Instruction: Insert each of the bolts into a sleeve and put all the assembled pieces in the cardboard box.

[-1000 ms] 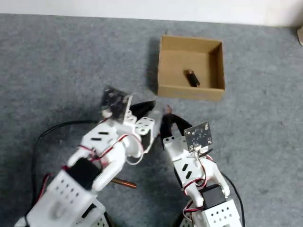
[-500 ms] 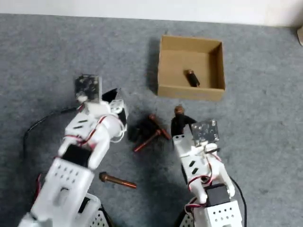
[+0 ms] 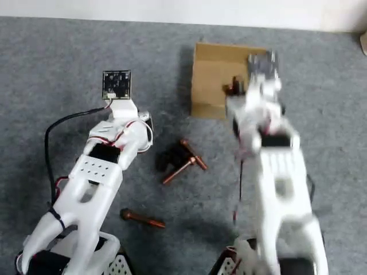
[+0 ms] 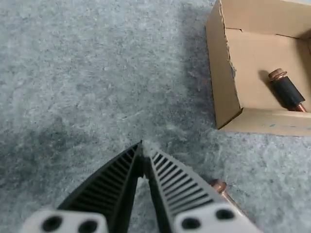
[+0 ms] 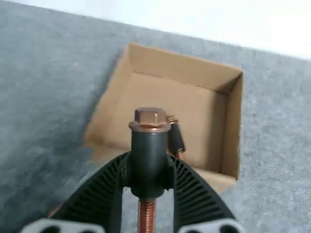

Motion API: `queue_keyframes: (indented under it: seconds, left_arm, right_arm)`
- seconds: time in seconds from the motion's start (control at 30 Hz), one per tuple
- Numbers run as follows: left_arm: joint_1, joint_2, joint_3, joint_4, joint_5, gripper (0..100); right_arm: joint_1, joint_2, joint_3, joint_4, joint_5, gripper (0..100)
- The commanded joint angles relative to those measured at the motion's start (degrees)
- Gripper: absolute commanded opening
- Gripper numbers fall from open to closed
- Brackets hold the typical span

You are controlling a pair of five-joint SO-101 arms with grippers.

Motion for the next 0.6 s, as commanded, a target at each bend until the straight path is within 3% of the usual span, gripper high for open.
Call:
queue_keyframes:
  seconds: [0.0, 0.27, 0.57]
  left_arm:
    - [-0.5, -0.2, -3.3, -1.3, 0.3, 1]
    - [-0.4, -0.2, -3.3, -1.3, 0.3, 1]
    - [1.1, -0.2, -3.2, -1.3, 0.0, 1]
  right_arm:
    - [2.9, 21.7, -27.7, 7.0, 0.8, 0.4]
    - [7.6, 53.3, -62.2, 16.8, 0.5, 0.4]
    - [7.5, 77.3, -85.6, 23.0, 0.8, 0.4]
